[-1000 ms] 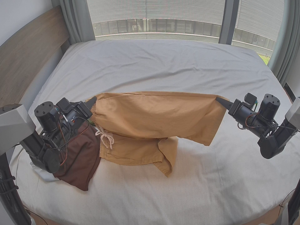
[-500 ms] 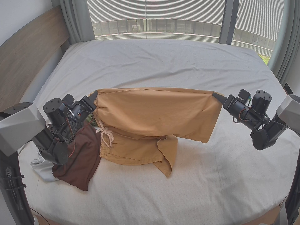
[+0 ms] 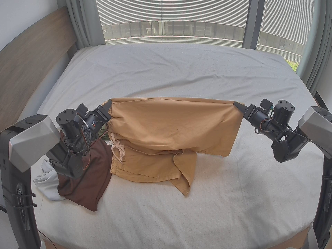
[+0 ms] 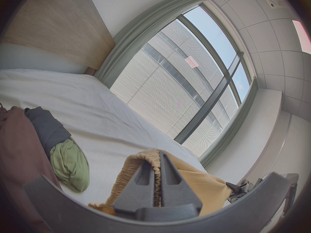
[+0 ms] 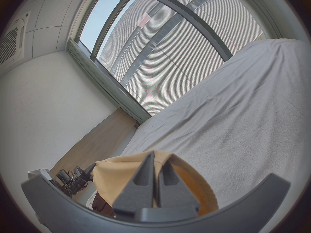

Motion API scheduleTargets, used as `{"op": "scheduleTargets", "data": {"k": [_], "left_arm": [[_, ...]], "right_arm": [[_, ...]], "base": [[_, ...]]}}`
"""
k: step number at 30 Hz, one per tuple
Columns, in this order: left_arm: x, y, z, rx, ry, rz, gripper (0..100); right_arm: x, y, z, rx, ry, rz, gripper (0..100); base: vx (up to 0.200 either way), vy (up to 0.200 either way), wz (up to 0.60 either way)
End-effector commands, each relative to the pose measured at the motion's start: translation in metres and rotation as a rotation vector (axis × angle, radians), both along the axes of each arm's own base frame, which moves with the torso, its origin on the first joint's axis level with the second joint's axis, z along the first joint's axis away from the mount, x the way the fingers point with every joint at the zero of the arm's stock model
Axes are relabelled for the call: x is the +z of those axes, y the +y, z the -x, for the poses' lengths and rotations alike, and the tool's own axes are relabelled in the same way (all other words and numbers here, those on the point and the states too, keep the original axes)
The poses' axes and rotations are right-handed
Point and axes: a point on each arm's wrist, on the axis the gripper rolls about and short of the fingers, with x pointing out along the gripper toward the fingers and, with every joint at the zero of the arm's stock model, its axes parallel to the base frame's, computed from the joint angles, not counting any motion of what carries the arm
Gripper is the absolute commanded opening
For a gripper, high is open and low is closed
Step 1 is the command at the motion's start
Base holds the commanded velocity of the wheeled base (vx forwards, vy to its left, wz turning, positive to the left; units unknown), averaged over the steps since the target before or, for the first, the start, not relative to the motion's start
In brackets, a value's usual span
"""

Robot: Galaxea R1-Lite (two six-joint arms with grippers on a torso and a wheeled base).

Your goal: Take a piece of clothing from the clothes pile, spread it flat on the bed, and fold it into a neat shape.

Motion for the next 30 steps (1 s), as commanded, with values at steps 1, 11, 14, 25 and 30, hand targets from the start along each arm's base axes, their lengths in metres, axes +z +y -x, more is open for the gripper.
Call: {"op": "scheduleTargets", "data": {"k": [1, 11, 14, 25, 30], "left_arm": [[-0.014, -0.003, -0.012, -0.004, 0.005, -0.001, 0], [-0.018, -0.007, -0.042, 0.020, -0.017, 0.008, 0], [-0.019, -0.008, -0.050, 0.022, -0.033, 0.013, 0], [-0.017, -0.005, -0.071, 0.038, -0.048, 0.016, 0], [-0.017, -0.005, -0.074, 0.036, -0.045, 0.015, 0]], "right_arm": [[-0.013, 0.007, -0.012, 0.014, 0.005, 0.001, 0], [-0.029, 0.004, -0.045, -0.005, 0.002, 0.022, 0], [-0.031, -0.002, -0.056, -0.022, -0.006, 0.023, 0], [-0.024, -0.013, -0.077, -0.048, -0.034, 0.021, 0], [-0.023, -0.015, -0.084, -0.053, -0.039, 0.022, 0]], "base": [[0.000, 0.000, 0.00], [0.000, 0.000, 0.00], [0.000, 0.000, 0.00], [0.000, 0.000, 0.00], [0.000, 0.000, 0.00]]}}
